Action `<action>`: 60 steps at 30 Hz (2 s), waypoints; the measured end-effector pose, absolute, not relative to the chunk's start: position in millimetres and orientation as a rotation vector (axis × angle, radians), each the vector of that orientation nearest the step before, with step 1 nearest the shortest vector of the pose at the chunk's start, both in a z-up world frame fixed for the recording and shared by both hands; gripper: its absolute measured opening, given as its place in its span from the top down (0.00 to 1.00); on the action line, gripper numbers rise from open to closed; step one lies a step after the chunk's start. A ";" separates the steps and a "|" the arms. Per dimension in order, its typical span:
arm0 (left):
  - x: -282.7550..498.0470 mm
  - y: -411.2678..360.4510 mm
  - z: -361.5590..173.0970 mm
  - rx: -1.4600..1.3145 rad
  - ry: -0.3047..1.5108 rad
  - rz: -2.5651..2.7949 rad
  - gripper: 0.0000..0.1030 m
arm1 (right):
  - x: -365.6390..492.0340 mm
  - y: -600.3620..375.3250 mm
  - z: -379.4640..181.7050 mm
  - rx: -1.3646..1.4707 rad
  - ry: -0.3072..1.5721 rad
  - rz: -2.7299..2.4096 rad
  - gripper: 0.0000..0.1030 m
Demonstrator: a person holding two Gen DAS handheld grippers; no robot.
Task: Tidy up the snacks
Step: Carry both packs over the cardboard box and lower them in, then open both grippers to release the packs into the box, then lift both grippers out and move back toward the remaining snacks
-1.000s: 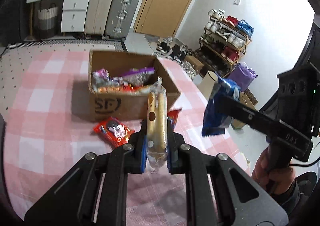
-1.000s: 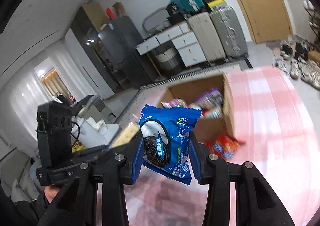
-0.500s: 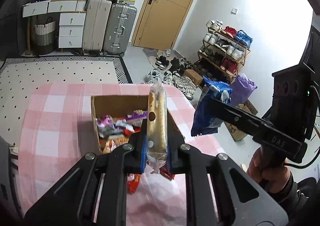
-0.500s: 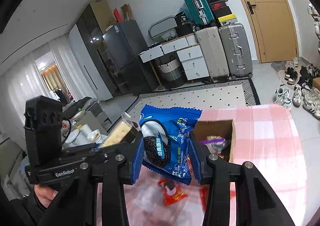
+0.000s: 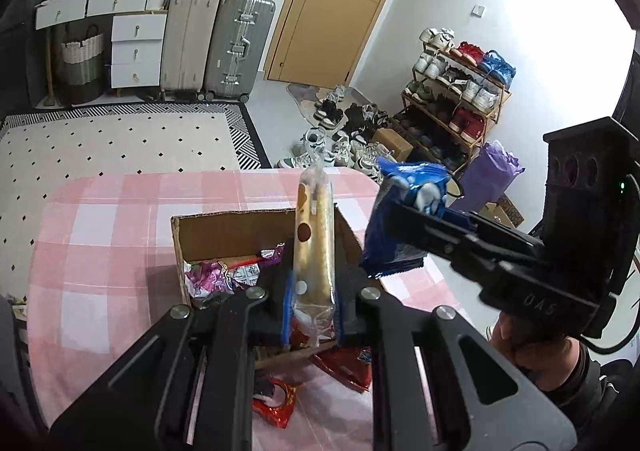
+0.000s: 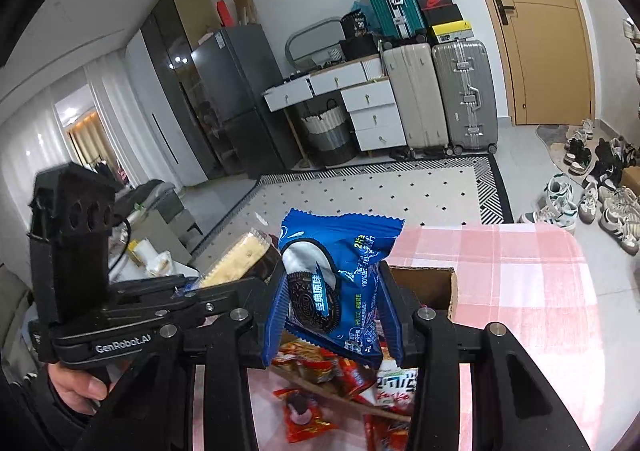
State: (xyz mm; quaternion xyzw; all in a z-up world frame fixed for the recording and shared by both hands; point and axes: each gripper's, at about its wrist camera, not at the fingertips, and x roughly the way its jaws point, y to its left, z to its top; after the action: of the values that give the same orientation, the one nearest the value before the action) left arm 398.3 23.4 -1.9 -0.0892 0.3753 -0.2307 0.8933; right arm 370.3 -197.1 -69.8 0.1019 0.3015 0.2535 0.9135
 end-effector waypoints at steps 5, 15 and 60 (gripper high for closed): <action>424.3 13.1 -29.3 -0.181 0.816 -0.468 0.88 | 397.3 -186.0 -95.7 0.177 0.676 0.511 0.59; 443.6 11.5 -58.5 -0.189 0.858 -0.437 0.78 | 413.0 -182.3 -120.4 0.177 0.702 0.485 0.45; 177.2 26.2 -15.9 -0.172 0.541 -0.314 0.01 | 151.0 -249.4 -94.1 0.235 0.466 0.442 0.00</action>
State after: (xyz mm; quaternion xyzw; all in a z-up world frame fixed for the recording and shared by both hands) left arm 177.2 26.2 -15.9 -0.0844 0.2660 -0.1543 0.9478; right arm 151.0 -249.4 -94.1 0.1153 0.2283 0.2169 0.9421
